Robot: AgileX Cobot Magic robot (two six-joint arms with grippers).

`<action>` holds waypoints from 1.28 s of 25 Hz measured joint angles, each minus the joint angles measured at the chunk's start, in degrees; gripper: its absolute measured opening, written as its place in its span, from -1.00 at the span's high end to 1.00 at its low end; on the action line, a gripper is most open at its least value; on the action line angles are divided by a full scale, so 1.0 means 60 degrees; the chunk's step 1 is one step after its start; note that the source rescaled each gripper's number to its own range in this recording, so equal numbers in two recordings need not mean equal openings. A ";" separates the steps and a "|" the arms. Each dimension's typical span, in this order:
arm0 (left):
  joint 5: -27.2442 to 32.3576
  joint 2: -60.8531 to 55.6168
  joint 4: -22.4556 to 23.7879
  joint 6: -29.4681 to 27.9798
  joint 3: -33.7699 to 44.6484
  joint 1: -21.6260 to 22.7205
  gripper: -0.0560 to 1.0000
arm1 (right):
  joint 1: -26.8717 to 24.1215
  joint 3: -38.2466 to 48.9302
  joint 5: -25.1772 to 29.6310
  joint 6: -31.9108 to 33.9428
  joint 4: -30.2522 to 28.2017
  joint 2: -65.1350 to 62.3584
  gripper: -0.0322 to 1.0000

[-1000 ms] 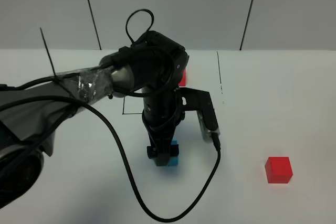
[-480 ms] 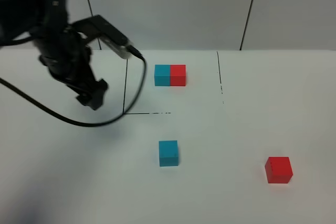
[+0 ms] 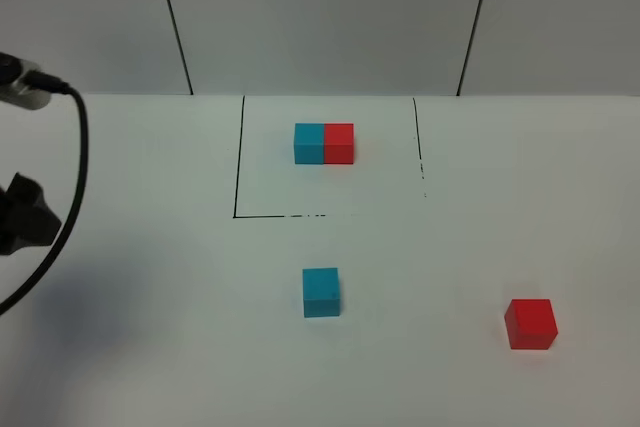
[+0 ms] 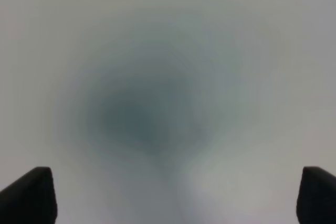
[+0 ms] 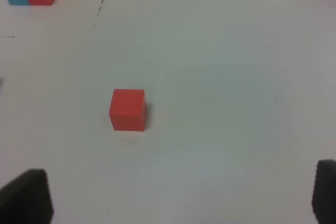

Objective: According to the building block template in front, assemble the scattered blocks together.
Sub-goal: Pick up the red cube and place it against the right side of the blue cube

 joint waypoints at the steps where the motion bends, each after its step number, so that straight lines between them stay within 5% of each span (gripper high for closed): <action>1: -0.0042 -0.0513 0.0043 -0.0230 0.0408 0.0000 -0.83 | 0.0000 0.0000 0.0000 0.0000 0.0000 0.0000 -1.00; 10: -0.0079 -0.6253 0.1095 -0.2332 0.3486 0.0000 -0.80 | 0.0000 0.0000 0.0000 0.0000 0.0000 0.0000 -1.00; 18: 0.1039 -1.0614 0.1014 -0.2479 0.4890 0.0000 -0.76 | 0.0000 0.0000 0.0000 0.0000 0.0000 0.0000 -1.00; 32: 0.1281 -1.2156 0.0576 -0.2070 0.5510 0.0000 -0.55 | 0.0000 0.0000 0.0000 0.0000 0.0000 0.0000 -1.00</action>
